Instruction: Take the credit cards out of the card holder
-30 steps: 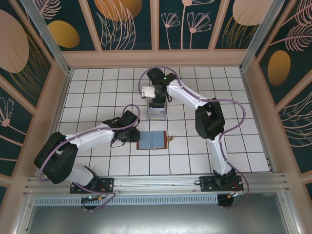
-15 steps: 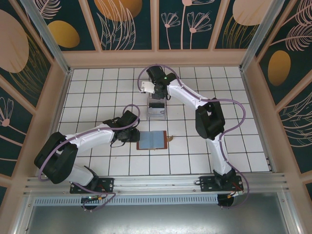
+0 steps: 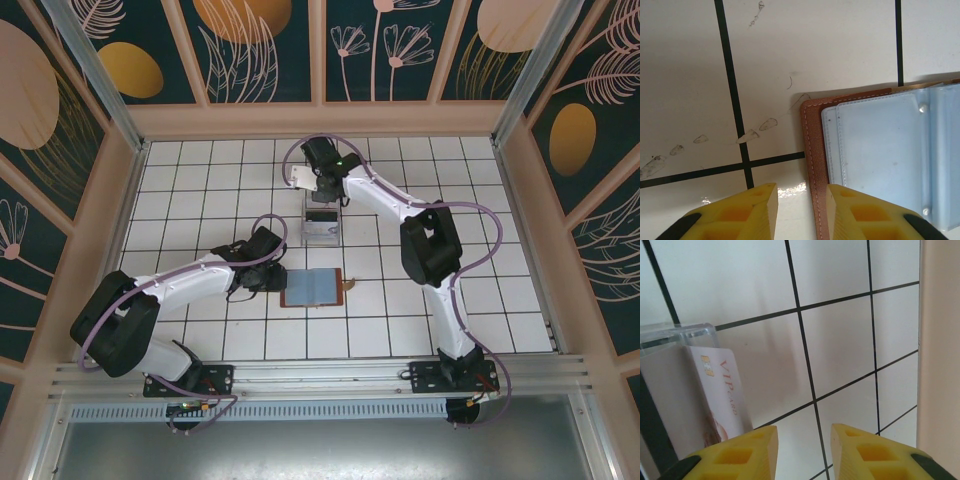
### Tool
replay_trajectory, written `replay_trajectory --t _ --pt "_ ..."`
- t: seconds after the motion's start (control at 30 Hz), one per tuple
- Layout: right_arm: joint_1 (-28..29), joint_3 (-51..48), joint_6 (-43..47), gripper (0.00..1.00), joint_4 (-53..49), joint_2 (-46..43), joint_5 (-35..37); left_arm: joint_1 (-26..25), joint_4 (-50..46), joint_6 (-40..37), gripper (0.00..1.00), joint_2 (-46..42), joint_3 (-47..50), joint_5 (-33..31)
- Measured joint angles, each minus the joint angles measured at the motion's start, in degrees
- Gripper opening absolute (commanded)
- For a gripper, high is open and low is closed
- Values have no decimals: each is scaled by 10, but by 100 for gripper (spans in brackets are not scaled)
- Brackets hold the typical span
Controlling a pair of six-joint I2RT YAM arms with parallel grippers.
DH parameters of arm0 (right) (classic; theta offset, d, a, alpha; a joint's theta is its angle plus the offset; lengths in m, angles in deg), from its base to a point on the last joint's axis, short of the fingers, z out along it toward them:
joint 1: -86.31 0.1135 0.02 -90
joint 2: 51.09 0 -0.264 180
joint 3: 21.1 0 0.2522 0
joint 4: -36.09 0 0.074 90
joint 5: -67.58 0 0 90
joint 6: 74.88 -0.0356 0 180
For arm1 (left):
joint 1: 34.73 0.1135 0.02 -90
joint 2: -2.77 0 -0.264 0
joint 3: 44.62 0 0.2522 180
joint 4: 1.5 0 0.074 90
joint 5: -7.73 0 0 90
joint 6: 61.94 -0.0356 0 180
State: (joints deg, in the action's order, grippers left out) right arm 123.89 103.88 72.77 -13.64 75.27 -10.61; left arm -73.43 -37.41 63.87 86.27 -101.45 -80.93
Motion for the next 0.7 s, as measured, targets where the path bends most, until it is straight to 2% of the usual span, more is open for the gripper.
replay_trajectory --t 0.3,0.7 --pt "23 -96 -3 34 -19 -84 -50 0 0 0 33 0 0 0" --pt "29 -118 -12 35 -8 -76 -48 0 0 0 33 0 0 0"
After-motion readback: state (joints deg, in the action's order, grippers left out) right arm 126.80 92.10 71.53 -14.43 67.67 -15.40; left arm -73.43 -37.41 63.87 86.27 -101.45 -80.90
